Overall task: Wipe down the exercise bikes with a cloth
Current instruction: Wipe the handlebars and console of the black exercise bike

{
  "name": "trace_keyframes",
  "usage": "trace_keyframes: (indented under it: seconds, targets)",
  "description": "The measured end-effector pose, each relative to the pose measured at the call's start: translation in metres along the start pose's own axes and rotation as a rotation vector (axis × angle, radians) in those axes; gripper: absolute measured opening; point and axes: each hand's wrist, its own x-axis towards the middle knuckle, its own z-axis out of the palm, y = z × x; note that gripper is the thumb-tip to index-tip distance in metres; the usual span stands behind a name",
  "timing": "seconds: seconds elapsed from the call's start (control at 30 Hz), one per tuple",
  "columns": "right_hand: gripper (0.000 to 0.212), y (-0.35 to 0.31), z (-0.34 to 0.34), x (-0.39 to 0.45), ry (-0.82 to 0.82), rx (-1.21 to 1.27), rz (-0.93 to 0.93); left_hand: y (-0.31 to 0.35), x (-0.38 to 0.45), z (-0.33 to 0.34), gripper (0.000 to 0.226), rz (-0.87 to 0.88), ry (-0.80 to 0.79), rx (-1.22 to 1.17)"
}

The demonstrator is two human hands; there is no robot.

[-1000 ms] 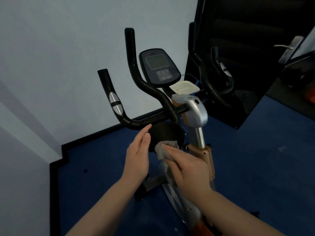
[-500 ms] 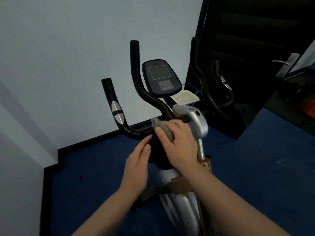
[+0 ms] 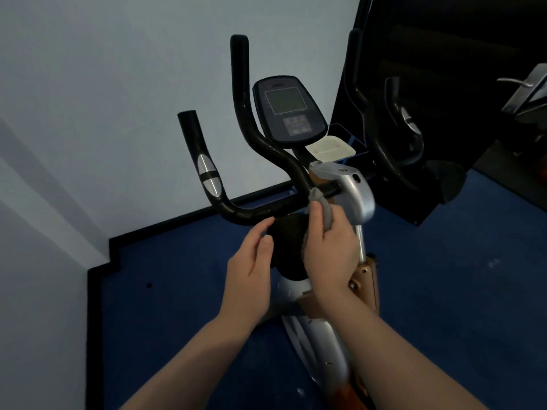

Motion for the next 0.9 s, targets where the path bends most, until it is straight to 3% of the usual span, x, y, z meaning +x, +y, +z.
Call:
trace_keyframes:
  seconds: [0.23, 0.47, 0.73, 0.9]
  targets:
    - [0.037, 0.004, -0.002, -0.026, 0.050, 0.111, 0.145, -0.002, -0.001, 0.002, 0.033, -0.002, 0.002, -0.002]
    - [0.031, 0.007, -0.011, -0.034, -0.083, 0.190, 0.220, -0.001, -0.001, 0.003, 0.032, 0.007, 0.015, 0.029]
    - [0.033, 0.012, -0.058, -0.005, -0.397, -0.246, -0.030, 0.012, 0.014, 0.001, 0.020, -0.035, -0.007, 0.191]
    - [0.041, 0.001, -0.074, 0.020, -0.347, -0.343, -0.171, 0.021, 0.036, 0.005, 0.017, -0.085, -0.075, 0.293]
